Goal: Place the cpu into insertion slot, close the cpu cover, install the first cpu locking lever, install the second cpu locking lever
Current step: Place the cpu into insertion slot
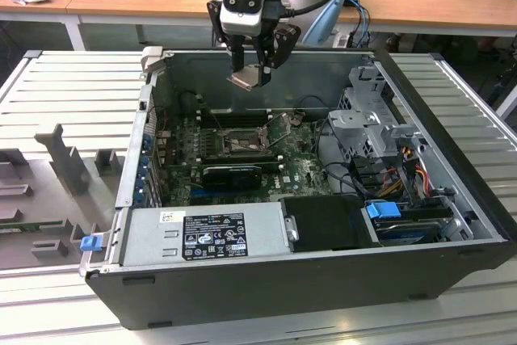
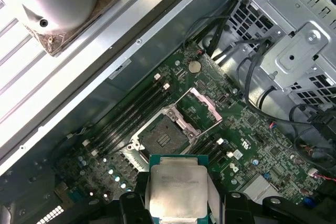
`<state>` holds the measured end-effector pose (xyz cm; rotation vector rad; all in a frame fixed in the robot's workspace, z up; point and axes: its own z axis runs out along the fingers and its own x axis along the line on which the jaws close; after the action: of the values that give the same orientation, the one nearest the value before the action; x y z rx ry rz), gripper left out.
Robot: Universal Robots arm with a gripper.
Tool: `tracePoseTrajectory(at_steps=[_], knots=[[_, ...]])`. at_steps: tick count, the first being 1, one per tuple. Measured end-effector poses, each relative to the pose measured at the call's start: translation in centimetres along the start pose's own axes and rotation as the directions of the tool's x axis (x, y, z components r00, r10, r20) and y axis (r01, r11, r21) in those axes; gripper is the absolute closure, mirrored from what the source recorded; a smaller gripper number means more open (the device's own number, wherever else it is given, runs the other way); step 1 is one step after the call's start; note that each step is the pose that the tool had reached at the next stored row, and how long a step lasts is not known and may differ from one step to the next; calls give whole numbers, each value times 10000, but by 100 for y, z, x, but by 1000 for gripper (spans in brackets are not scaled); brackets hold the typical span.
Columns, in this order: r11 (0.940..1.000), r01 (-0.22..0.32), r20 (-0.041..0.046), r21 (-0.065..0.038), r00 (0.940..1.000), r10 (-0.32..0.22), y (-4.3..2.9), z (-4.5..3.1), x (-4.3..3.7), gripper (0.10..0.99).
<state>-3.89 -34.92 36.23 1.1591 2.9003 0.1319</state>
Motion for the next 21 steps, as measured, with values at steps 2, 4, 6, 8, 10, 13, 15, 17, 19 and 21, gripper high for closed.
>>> tracePoseTrajectory(at_steps=[2, 4, 6, 8, 10, 13, 15, 17, 19, 21], knots=[[10000, -7, 0, 1, 10000, 7, 0, 1, 0, 557], [10000, -55, 5, 1, 10000, 55, 0, 2, 0, 557], [10000, -83, 7, 0, 10000, 83, 0, 2, 0, 557], [9999, -127, 11, -1, 9999, 127, 0, 3, 0, 557], [9999, -170, 14, -3, 9999, 170, 0, 3, 0, 557], [9996, -279, 23, -5, 9996, 279, 0, 4, 0, 557], [9991, -419, 35, -8, 9991, 419, -1, 4, 0, 557], [9986, -538, 45, -10, 9985, 538, 0, 4, 0, 557], [9981, -614, 51, -12, 9981, 614, -1, 4, 0, 557], [9978, -666, 55, -13, 9978, 666, 0, 4, 0, 557]])
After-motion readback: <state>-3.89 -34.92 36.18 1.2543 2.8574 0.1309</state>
